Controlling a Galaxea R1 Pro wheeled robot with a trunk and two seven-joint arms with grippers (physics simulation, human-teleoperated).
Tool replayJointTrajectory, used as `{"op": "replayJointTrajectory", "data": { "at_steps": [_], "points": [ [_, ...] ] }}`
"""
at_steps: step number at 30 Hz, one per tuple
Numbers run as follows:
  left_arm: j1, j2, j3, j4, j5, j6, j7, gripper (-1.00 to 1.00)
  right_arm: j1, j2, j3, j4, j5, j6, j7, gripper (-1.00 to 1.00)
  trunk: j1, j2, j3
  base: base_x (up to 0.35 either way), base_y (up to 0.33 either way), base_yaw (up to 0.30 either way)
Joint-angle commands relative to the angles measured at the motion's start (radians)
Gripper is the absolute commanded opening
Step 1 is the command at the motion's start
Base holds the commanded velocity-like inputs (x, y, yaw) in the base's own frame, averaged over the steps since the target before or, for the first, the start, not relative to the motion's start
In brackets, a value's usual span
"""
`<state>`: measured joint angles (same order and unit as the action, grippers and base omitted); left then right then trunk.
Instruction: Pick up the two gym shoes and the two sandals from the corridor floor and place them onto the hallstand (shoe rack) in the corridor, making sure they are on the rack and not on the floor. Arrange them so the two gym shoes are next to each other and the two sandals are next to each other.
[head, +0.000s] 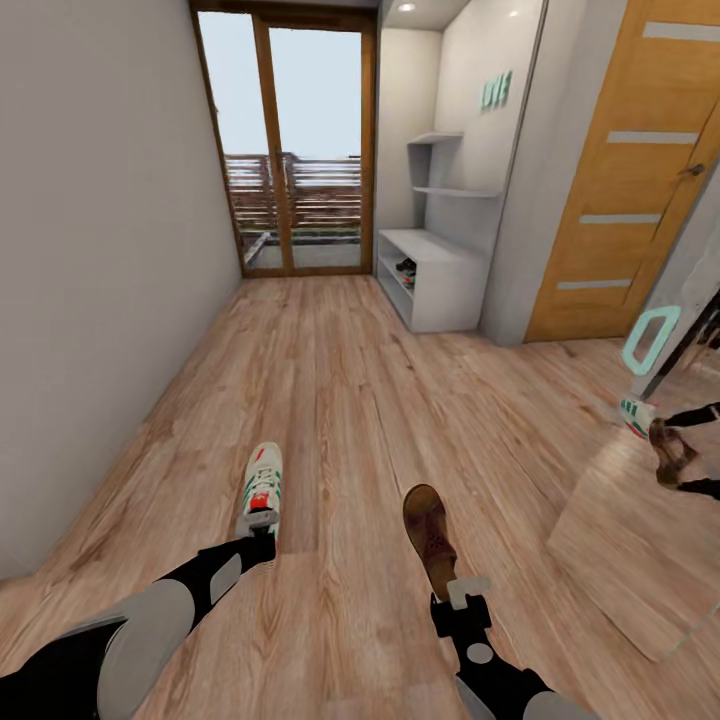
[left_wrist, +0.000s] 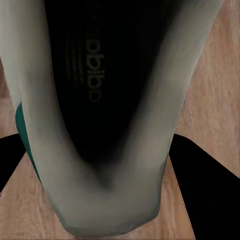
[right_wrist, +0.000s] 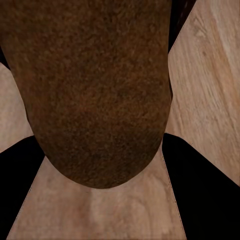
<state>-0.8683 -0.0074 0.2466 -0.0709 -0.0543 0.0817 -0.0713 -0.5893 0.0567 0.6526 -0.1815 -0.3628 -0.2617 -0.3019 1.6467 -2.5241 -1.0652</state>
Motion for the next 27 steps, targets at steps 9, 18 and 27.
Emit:
{"op": "replayJointTrajectory", "data": {
  "at_steps": [9, 18, 27],
  "points": [
    [0.0, -0.002, 0.008, -0.003, -0.006, 0.063, -0.002, -1.0, -0.001, 0.0, 0.009, 0.001, -0.008, -0.004, -0.005, -1.0, 0.0, 0.0, -0.001, 0.35, 0.0, 0.0],
    [0.0, -0.002, 0.008, -0.003, -0.006, 0.081, -0.002, -1.0, 0.0, 0.0, 0.009, 0.001, -0.008, -0.003, -0.005, -1.0, 0.0, 0.0, -0.001, 0.35, 0.0, 0.0],
    [0.0, -0.001, 0.008, -0.003, -0.007, 0.08, -0.003, -1.0, 0.0, 0.0, 0.009, 0.001, -0.008, 0.038, -0.005, -1.0, 0.0, 0.0, -0.001, 0.35, 0.034, 0.0]
  ]
}}
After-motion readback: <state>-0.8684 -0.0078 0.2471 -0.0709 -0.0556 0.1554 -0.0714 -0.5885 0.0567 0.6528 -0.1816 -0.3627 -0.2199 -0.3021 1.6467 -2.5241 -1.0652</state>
